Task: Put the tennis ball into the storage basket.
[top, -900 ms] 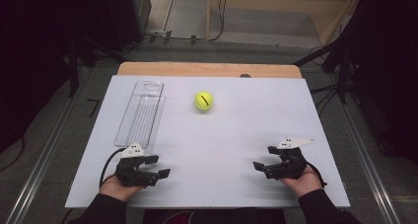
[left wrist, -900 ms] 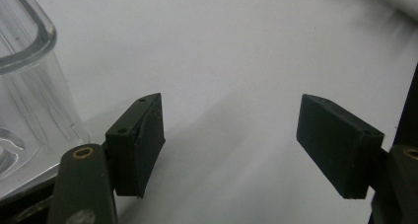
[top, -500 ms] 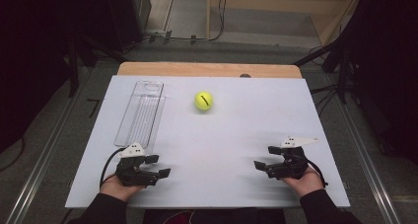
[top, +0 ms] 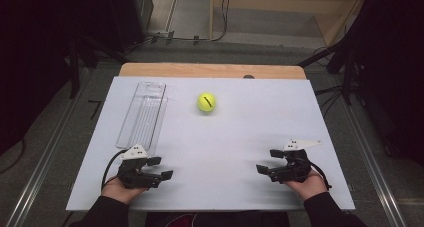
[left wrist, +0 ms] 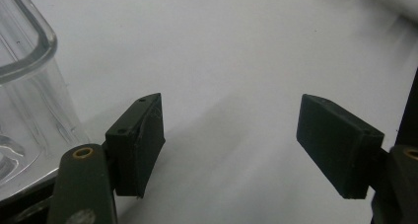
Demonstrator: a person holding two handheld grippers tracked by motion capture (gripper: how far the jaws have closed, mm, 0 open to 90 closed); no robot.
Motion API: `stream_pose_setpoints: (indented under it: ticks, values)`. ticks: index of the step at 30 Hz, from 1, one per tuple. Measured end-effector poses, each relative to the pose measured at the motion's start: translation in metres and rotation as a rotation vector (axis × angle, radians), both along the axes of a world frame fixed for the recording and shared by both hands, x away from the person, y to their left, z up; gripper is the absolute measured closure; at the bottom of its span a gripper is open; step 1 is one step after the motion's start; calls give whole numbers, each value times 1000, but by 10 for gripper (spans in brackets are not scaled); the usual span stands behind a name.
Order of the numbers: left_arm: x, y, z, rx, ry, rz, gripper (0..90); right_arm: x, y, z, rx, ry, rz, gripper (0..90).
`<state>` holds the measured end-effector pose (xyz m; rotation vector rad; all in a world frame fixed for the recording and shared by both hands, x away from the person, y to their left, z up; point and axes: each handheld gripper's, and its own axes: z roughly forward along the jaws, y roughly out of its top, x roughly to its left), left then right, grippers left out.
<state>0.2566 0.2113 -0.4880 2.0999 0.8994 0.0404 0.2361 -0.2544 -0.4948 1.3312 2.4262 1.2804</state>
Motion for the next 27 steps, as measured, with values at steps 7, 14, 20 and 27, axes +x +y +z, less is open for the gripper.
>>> stream_pose_setpoints:
  ticks: [7,14,20,27]
  values:
    - [1,0,0,-9,3,7,268,-1,-2,0,9,1,-5,124]
    - [1,0,1,-11,1,8,268,-2,-1,1,18,-7,-7,124]
    - [1,0,2,-27,6,14,267,-2,-1,1,16,-6,-5,124]
    - [2,0,3,-27,0,7,266,-1,-1,1,14,-2,-3,124]
